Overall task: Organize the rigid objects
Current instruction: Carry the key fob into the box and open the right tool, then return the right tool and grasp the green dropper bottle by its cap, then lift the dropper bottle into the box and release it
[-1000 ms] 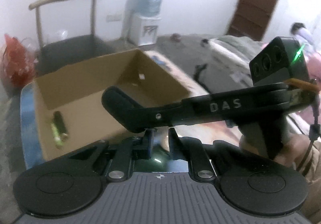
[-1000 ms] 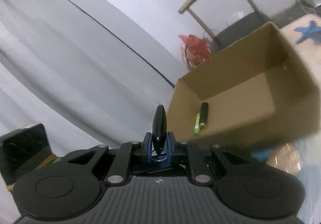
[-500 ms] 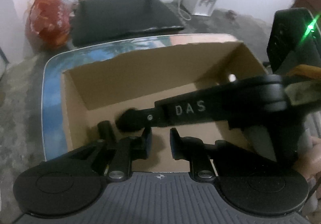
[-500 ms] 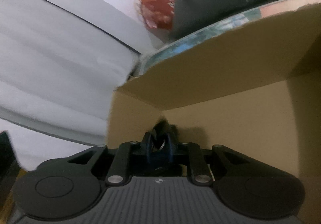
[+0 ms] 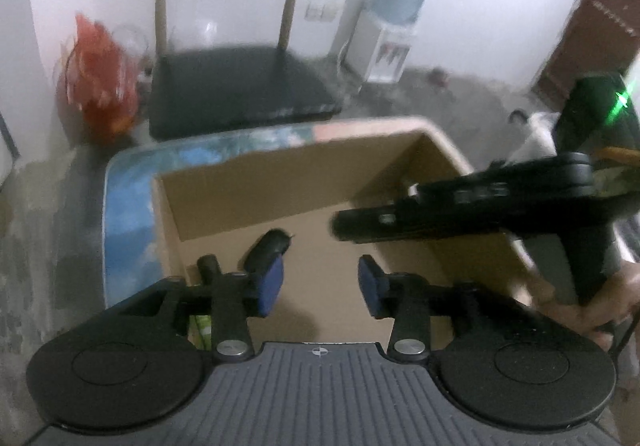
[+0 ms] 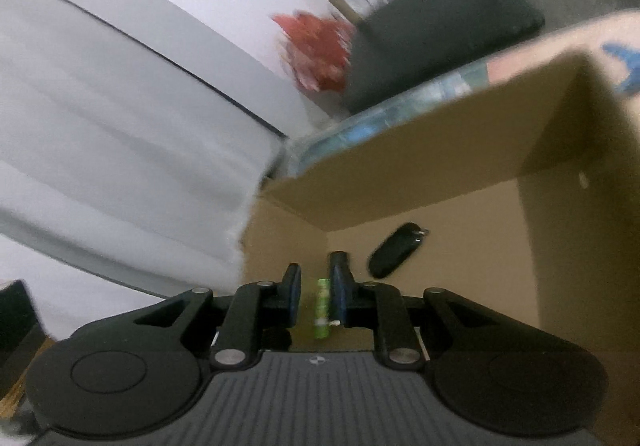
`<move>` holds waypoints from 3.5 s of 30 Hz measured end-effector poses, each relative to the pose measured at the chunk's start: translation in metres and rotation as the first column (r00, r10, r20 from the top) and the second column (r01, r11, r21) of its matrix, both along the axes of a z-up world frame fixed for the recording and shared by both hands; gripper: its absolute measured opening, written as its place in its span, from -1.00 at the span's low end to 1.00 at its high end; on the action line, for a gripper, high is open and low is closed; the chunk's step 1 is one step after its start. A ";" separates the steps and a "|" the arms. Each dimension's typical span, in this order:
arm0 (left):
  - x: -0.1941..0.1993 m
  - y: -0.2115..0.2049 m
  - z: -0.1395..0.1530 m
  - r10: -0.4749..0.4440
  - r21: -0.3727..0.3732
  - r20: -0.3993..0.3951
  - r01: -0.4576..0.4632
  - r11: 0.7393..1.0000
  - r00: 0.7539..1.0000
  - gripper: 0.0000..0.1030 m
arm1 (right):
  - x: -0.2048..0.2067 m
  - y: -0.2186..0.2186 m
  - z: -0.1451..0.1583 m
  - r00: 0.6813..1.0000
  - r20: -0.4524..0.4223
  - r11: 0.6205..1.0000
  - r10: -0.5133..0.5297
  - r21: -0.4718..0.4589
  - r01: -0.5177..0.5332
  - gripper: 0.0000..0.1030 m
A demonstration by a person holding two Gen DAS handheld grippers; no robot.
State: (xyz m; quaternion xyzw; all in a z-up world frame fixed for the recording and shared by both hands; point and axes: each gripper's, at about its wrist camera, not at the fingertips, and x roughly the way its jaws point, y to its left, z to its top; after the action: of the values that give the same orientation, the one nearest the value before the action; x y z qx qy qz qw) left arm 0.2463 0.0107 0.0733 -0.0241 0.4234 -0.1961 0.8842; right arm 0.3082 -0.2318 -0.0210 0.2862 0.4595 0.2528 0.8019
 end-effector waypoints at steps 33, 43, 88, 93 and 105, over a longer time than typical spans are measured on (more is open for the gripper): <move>-0.224 -0.020 -0.084 -0.121 0.094 0.334 0.094 0.991 0.935 0.74 | -0.278 0.028 -0.031 0.930 0.365 0.967 0.038 -0.248 0.057 -0.15; -0.200 -0.024 -0.107 -0.139 0.170 0.287 0.092 0.981 0.948 0.08 | -0.255 0.051 -0.040 0.928 0.356 0.952 0.109 -0.307 0.006 -0.43; -0.214 -0.058 -0.129 -0.257 0.189 0.215 0.218 0.958 0.942 -0.37 | -0.266 0.019 -0.040 0.950 0.306 0.938 0.065 -0.344 0.047 -0.67; -0.210 -0.061 -0.131 -0.258 0.199 0.217 0.217 0.956 0.941 -0.37 | -0.262 0.020 -0.043 0.950 0.304 0.936 0.073 -0.350 0.040 -0.65; -0.223 -0.055 -0.097 -0.240 0.169 0.290 0.198 0.966 0.926 -0.40 | -0.269 0.016 -0.010 0.926 0.365 0.950 0.097 -0.310 0.023 -0.73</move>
State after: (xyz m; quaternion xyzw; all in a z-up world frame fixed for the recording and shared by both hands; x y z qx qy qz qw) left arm 0.0233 -0.0439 -0.0235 0.1149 0.2929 -0.2656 0.9113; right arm 0.0389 -0.2159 -0.0313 0.0949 0.3367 0.2431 0.9047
